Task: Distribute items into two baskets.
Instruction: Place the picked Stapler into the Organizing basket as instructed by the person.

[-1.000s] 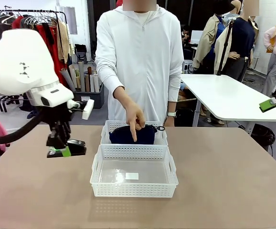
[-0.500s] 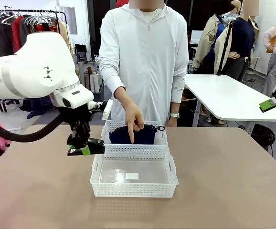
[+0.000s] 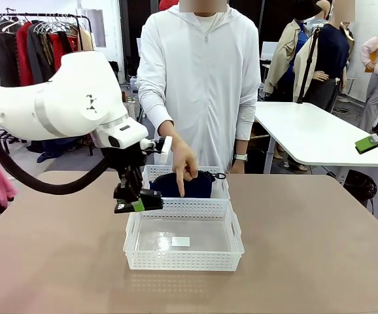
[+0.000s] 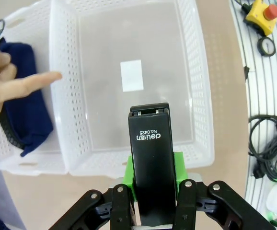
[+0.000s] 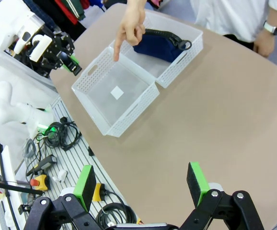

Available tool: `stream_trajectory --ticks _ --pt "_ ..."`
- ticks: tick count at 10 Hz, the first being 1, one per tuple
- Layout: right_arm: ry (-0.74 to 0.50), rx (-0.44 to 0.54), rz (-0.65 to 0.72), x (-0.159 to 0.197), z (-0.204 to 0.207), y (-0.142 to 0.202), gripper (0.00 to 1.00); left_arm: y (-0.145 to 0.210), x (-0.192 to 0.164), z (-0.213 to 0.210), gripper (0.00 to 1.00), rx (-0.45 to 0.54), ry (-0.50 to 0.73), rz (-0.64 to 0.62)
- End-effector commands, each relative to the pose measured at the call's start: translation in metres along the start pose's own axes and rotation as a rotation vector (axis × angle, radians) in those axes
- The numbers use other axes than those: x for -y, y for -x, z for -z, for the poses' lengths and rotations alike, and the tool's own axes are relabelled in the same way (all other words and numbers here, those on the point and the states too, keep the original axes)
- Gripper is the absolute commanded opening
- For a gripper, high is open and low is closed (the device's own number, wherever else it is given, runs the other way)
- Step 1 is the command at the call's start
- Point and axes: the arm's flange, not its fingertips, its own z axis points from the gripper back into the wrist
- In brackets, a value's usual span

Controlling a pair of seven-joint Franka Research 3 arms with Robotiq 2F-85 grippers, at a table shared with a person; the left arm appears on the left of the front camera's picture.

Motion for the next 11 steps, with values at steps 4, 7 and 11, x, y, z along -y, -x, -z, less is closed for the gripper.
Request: stream_trajectory --ticks 4,7,11 --pt "-0.002 0.002 -0.001 -0.002 0.000 -0.001 1.00 -0.039 -0.003 0.032 0.00 0.030 0.001 0.039" --pt "-0.002 0.002 -0.001 -0.002 0.000 -0.001 1.00 -0.055 -0.017 0.053 0.00 0.029 0.026 0.052" --pt "-0.002 0.002 -0.001 -0.002 0.000 -0.001 1.00 -0.073 -0.028 0.076 0.00 0.024 0.036 0.059"
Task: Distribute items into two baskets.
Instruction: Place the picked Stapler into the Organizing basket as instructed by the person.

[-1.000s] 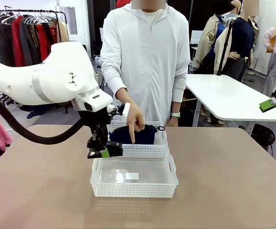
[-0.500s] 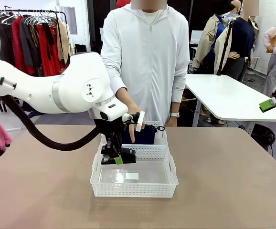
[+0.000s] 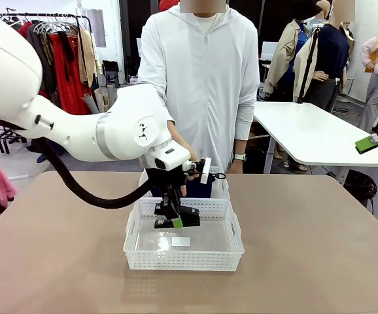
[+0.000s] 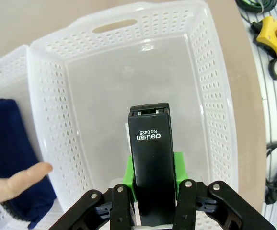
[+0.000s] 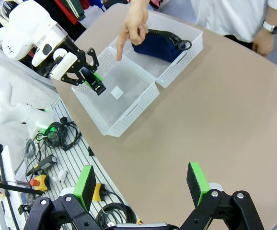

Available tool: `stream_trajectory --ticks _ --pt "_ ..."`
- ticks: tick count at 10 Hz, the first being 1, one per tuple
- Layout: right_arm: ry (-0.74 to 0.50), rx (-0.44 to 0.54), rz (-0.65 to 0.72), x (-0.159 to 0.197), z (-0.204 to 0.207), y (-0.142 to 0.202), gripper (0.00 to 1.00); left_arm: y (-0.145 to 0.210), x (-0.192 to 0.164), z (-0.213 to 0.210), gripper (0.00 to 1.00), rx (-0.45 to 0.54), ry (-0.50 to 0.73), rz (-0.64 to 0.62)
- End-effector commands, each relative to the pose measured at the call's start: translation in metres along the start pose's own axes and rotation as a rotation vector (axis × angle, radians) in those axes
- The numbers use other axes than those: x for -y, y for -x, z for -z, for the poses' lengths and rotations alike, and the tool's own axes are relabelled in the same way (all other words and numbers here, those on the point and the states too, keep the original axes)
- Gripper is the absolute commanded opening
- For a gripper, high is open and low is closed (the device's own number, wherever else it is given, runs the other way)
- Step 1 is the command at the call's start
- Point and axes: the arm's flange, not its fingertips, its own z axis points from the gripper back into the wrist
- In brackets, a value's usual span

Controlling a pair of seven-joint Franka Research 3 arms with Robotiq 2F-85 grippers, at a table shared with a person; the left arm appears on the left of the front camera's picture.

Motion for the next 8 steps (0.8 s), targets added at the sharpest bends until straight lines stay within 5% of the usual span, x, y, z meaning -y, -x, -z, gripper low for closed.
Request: stream_trajectory --ticks 1,8 --pt "-0.002 0.002 -0.001 -0.002 0.001 -0.001 1.00 -0.009 -0.002 0.009 0.00 -0.010 0.006 -0.005" --pt "-0.002 0.002 -0.001 -0.002 0.001 -0.001 1.00 0.005 -0.003 0.052 0.00 -0.059 0.051 -0.005"
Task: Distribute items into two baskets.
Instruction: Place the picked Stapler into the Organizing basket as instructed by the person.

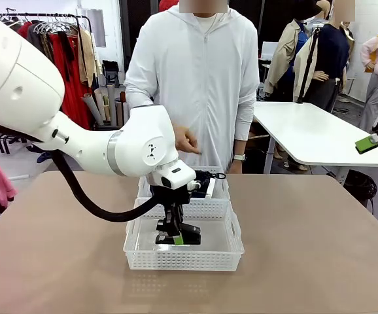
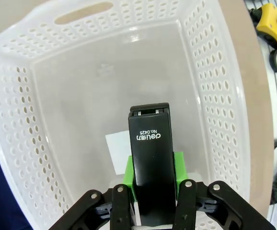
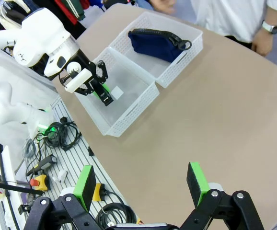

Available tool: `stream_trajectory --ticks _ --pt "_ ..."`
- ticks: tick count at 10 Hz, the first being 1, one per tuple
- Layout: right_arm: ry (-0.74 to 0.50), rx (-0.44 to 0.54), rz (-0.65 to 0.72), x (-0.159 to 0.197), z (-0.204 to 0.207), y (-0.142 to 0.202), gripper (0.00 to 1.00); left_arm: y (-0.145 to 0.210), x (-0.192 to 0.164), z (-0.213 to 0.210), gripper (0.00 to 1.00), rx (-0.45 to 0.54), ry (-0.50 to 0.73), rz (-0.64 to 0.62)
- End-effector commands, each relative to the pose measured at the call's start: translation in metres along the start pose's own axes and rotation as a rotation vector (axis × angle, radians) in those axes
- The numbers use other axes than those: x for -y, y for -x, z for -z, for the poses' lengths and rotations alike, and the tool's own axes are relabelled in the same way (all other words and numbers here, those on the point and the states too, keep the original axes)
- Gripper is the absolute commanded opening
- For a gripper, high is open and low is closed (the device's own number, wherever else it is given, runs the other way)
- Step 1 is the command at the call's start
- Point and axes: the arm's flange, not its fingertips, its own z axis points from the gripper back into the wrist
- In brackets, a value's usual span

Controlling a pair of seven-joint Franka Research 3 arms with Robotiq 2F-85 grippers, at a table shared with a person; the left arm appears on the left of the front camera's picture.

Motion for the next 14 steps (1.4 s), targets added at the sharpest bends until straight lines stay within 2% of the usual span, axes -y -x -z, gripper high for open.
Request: stream_trajectory --ticks 1,4,5,9,10,14 --pt "-0.002 0.002 -0.001 -0.002 0.001 -0.001 1.00 0.002 -0.003 0.004 0.00 -0.009 -0.008 -0.020" --pt "-0.002 0.002 -0.001 -0.002 0.001 -0.001 1.00 0.006 -0.006 0.010 0.00 -0.007 0.009 -0.026" --pt "-0.002 0.002 -0.001 -0.002 0.001 -0.001 1.00 0.006 -0.005 0.010 0.13 -0.005 0.012 -0.027" --pt "-0.002 0.002 -0.001 -0.002 0.001 -0.001 1.00 0.007 -0.002 0.006 0.92 -0.003 0.016 -0.021" --pt "-0.002 0.002 -0.001 -0.002 0.001 -0.001 1.00 0.007 -0.001 0.003 1.00 -0.007 0.018 -0.018" --pt "-0.002 0.002 -0.001 -0.002 0.001 -0.001 1.00 -0.003 0.013 -0.020 1.00 -0.025 0.006 -0.019"
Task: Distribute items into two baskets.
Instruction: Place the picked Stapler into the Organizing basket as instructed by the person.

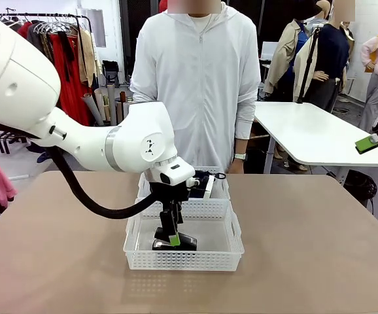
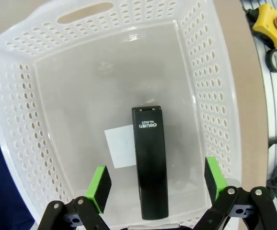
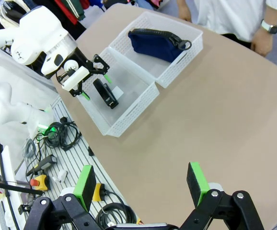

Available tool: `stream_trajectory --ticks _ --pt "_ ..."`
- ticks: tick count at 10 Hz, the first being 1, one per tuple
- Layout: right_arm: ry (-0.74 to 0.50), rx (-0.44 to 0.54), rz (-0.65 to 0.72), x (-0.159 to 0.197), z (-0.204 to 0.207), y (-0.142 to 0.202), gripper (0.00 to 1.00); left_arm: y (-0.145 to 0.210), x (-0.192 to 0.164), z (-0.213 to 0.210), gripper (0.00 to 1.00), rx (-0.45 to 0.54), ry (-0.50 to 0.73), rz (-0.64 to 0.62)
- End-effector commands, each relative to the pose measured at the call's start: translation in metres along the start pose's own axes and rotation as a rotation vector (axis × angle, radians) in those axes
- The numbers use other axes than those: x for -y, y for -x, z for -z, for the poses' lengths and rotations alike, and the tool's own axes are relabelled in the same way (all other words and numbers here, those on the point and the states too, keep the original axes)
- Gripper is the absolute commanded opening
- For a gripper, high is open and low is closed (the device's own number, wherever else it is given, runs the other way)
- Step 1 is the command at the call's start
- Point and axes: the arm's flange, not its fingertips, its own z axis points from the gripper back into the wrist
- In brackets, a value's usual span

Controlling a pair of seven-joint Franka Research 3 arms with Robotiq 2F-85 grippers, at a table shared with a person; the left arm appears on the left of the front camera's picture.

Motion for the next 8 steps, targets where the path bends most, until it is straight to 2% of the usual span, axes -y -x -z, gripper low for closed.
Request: stream_trajectory --ticks 1,2,8 --pt "-0.002 0.002 -0.001 -0.0015 0.0005 -0.0008 1.00 0.0030 0.0076 -0.0056 1.00 -0.029 0.018 -0.004" --pt "-0.002 0.002 -0.001 -0.0015 0.0005 -0.0008 1.00 0.0000 0.0000 0.0000 1.00 0.000 0.000 0.000" --pt "-0.002 0.002 -0.001 -0.0015 0.0005 -0.0008 1.00 0.0000 0.0000 0.0000 1.00 0.000 0.000 0.000"
